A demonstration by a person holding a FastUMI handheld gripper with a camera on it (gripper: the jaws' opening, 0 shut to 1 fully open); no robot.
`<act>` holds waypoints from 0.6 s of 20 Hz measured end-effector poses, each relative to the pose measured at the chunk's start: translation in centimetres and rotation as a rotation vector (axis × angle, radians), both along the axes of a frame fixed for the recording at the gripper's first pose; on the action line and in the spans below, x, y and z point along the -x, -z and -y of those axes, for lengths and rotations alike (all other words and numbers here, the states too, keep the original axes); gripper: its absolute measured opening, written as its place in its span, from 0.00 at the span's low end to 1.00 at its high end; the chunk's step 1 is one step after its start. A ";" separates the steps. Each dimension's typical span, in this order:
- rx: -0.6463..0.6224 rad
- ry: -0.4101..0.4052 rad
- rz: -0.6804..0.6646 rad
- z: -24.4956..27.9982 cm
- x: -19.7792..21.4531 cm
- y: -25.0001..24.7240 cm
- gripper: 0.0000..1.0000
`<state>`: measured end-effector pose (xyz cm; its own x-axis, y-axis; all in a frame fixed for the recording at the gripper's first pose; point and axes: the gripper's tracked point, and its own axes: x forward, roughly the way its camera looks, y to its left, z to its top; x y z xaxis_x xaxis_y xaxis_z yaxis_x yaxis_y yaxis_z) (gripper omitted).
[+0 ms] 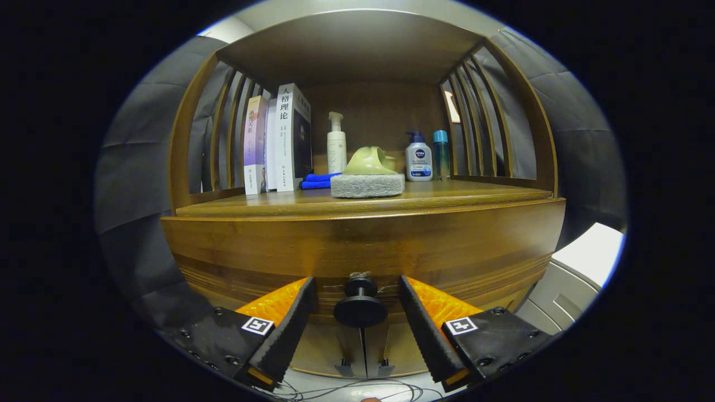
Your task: Pull open the drawer, take out the items inside it, and place them on the countertop above the cabinet.
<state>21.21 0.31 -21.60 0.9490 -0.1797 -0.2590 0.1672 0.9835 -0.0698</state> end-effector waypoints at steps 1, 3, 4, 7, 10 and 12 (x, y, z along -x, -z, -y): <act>-0.016 0.003 0.002 0.1 -0.4 0.0 0.96; -0.043 0.013 0.002 0.0 -0.7 -0.2 0.95; -0.049 0.018 -0.006 0.1 -1.0 0.1 0.95; -0.033 0.021 0.006 0.0 -1.0 -0.1 0.95; -0.048 0.010 -0.016 0.0 -0.8 -0.1 0.95; -0.070 0.029 -0.006 0.6 -0.1 -1.2 0.95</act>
